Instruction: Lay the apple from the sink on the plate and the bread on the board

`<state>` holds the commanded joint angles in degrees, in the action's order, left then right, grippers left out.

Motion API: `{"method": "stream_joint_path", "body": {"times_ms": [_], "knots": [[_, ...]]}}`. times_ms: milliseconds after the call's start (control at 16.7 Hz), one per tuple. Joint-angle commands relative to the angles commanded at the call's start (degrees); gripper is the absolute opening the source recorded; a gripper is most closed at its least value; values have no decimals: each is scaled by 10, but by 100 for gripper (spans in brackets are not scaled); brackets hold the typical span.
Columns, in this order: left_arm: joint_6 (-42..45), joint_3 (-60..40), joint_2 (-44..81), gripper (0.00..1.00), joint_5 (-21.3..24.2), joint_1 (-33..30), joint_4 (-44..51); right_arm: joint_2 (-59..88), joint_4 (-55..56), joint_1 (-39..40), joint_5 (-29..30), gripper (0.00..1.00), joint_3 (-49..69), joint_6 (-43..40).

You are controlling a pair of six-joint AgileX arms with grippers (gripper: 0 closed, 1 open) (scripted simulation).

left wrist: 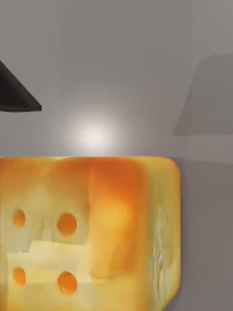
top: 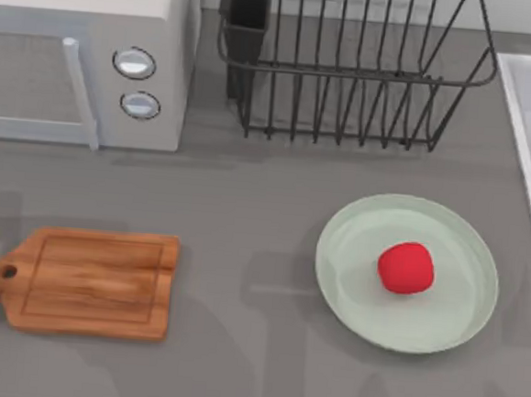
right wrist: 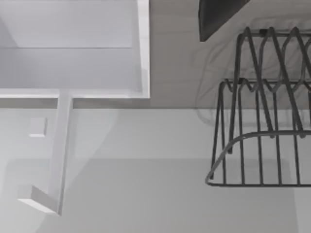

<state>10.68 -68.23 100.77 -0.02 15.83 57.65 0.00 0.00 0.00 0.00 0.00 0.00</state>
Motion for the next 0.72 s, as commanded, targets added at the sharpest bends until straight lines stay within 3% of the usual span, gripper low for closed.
{"method": "stream_joint_path", "body": {"times_ms": [420, 720], "knots": [[3, 77, 59, 100, 0, 3, -140, 0, 0, 0, 0, 100, 0, 0], [3, 81, 63, 100, 0, 3, -147, 0, 0, 0, 0, 100, 0, 0]]}}
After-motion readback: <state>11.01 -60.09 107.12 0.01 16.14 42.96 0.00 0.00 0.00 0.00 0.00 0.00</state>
